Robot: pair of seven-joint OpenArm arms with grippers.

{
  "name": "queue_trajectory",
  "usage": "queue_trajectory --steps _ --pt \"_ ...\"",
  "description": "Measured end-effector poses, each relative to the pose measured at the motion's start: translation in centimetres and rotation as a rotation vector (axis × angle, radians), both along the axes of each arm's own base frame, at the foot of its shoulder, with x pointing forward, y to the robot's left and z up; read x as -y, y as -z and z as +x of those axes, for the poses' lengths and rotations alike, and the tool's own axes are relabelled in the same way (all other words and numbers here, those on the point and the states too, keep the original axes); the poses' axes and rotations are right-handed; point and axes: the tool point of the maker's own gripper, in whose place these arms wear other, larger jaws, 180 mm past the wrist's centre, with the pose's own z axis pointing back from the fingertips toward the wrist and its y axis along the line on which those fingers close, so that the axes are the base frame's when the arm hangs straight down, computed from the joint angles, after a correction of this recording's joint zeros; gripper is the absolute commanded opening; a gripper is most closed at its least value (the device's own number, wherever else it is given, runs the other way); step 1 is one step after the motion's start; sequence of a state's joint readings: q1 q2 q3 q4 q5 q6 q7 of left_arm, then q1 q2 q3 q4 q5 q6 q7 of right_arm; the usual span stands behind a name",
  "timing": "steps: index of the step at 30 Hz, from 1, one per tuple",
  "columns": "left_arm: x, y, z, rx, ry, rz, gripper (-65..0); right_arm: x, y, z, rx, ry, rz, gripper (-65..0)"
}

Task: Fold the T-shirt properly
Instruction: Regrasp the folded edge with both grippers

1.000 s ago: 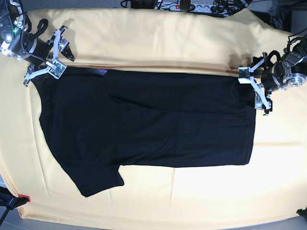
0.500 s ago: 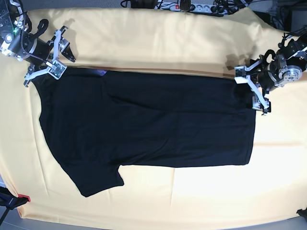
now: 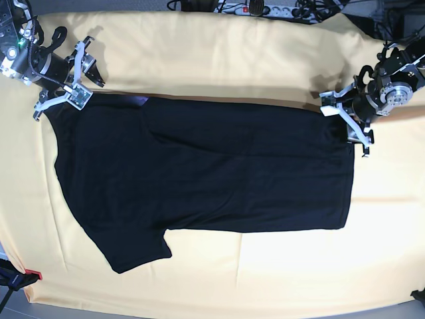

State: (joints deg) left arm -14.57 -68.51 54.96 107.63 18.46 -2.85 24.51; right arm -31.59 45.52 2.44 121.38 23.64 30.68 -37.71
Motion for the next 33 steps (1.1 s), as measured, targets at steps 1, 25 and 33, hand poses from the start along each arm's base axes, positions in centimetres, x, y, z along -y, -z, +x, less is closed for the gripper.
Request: queue_trajectory --steps 1,25,33 --pt "0.2 -0.1 -0.1 0.000 0.001 0.002 -58.0 0.0 0.0 0.0 0.000 0.000 -0.001 -35.8" --pt "0.5 -1.6 0.0 0.046 -0.009 -0.017 -65.0 2.8 1.8 0.4 0.028 -0.030 -0.135 -27.7" --pt "0.6 -1.6 0.0 0.046 -0.007 -0.019 -65.0 5.9 4.1 0.7 0.006 0.016 -0.183 -33.1"
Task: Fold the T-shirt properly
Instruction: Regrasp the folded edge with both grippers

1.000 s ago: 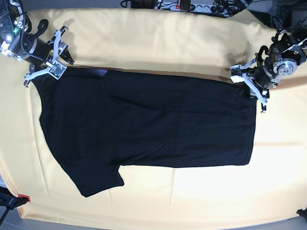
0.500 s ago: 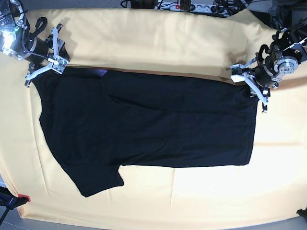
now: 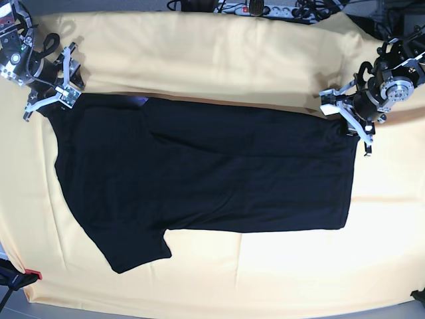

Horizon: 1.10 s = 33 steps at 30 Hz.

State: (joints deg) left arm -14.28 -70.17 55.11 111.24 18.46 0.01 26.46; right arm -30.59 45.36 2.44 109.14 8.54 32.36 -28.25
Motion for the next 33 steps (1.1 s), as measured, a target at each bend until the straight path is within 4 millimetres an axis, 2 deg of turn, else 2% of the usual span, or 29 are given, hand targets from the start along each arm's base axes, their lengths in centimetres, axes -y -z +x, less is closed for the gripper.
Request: queue_trajectory --steps 2,7,9,11,13,14,21,23,27,29,31,33 --pt "-0.1 0.0 0.0 0.000 -0.002 0.002 -65.0 0.1 -0.1 0.2 0.014 0.013 0.002 -37.1" --pt "-0.1 0.0 0.0 0.001 0.000 0.001 -65.0 -0.1 -1.1 1.9 0.064 0.014 0.015 -37.2" --pt "-0.1 0.0 0.0 0.001 -0.001 0.002 -65.0 -0.3 -1.5 2.5 0.083 0.015 0.024 -40.1" --pt "-0.1 0.0 0.0 0.001 -0.003 0.003 -65.0 -0.4 -1.6 2.8 0.093 0.019 0.028 -49.1" --pt "-0.1 -0.1 0.0 0.003 -0.002 0.000 -65.0 -0.5 -1.7 3.0 0.098 0.019 0.033 -61.6" --pt "-0.1 -0.2 0.2 0.013 -0.007 -0.006 -65.0 -0.6 -1.8 3.1 0.102 0.020 0.039 -65.0" --pt "0.0 -1.3 1.0 0.100 -0.030 -0.041 -64.9 -0.7 -2.0 3.3 0.116 0.032 0.051 -65.0" --pt "0.0 -1.3 1.0 0.100 -0.030 -0.041 -59.5 -0.9 -2.0 3.3 0.112 0.037 0.070 -65.0" --pt "0.2 -2.0 1.6 0.142 -0.024 -0.045 -38.1 -1.0 -1.9 3.2 0.106 0.030 0.070 -65.0" --pt "0.2 -2.5 2.0 0.165 -0.029 -0.057 -30.5 -1.0 -1.9 3.2 0.105 0.028 0.070 -65.0" --pt "0.3 -2.7 2.1 0.172 -0.032 -0.062 -29.9 -0.9 -1.9 3.1 0.102 0.031 0.066 -65.0" --pt "0.3 -2.7 2.1 0.172 -0.034 -0.067 -32.8 -0.9 -1.8 3.1 0.101 0.031 0.064 -65.0"
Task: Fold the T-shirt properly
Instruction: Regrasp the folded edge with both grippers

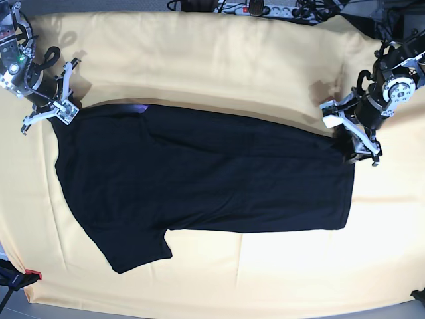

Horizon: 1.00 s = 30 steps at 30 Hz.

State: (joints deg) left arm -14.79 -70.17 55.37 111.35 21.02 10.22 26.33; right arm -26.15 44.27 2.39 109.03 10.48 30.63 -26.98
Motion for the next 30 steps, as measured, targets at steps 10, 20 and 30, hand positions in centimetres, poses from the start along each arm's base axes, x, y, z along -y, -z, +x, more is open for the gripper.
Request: queue_trajectory --steps 10,20,30 --pt "0.2 -0.4 0.4 0.015 0.004 -0.007 -38.8 0.0 0.0 0.0 0.000 0.000 0.000 -65.0" --pt "-0.2 0.4 -0.1 -0.041 -0.022 -0.003 -33.7 0.0 0.0 0.0 0.000 0.000 0.000 -65.0" --pt "-0.4 2.0 -1.4 -0.152 -0.003 0.037 -24.5 0.2 0.1 -0.1 -0.007 0.004 -0.008 -65.0"
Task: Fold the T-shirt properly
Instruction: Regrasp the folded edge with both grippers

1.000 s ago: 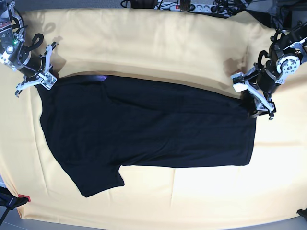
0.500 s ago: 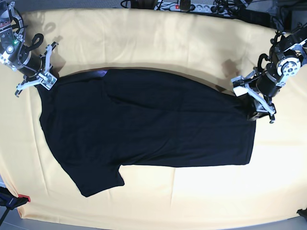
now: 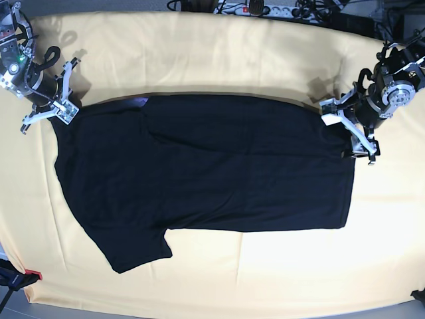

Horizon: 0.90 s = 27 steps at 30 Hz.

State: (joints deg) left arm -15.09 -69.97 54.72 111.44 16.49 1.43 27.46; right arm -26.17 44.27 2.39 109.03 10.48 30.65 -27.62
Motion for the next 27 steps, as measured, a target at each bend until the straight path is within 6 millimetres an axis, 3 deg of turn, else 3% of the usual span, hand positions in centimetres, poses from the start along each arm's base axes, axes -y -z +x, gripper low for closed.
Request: queue_trajectory --steps 3,8,10,12,13,14,17,20,27 --pt "0.0 0.0 0.0 0.000 0.000 0.000 -29.4 0.0 0.0 0.0 0.000 0.000 0.001 -65.0" --pt "0.0 0.0 0.0 0.000 0.000 0.000 -58.4 0.2 -0.2 0.3 0.016 0.021 -0.001 -65.0" --pt "0.0 0.0 0.0 0.000 0.000 0.000 -65.0 0.4 0.2 -0.1 -0.013 0.016 -0.020 -63.6" --pt "0.0 0.0 0.0 0.000 0.000 0.000 -65.0 0.7 0.7 -0.7 -0.051 0.008 -0.046 -50.0" --pt "0.0 0.0 0.0 0.000 0.000 0.000 -65.0 0.9 0.8 -0.8 -0.058 0.012 -0.054 -45.5" --pt "0.0 0.0 0.0 0.000 0.000 0.000 -65.0 1.0 0.8 -0.9 -0.060 0.013 -0.057 -45.3" --pt "0.0 0.0 0.0 0.000 0.000 0.000 -65.0 1.2 0.5 -0.4 -0.033 0.046 -0.053 -49.8" --pt "0.0 0.0 0.0 0.000 0.000 0.000 -65.0 1.2 0.4 -0.2 -0.021 0.051 -0.044 -65.0" --pt "-0.2 -0.1 0.0 0.000 0.001 0.007 -65.0 1.7 0.7 -0.5 -0.043 0.066 -0.072 -65.0"
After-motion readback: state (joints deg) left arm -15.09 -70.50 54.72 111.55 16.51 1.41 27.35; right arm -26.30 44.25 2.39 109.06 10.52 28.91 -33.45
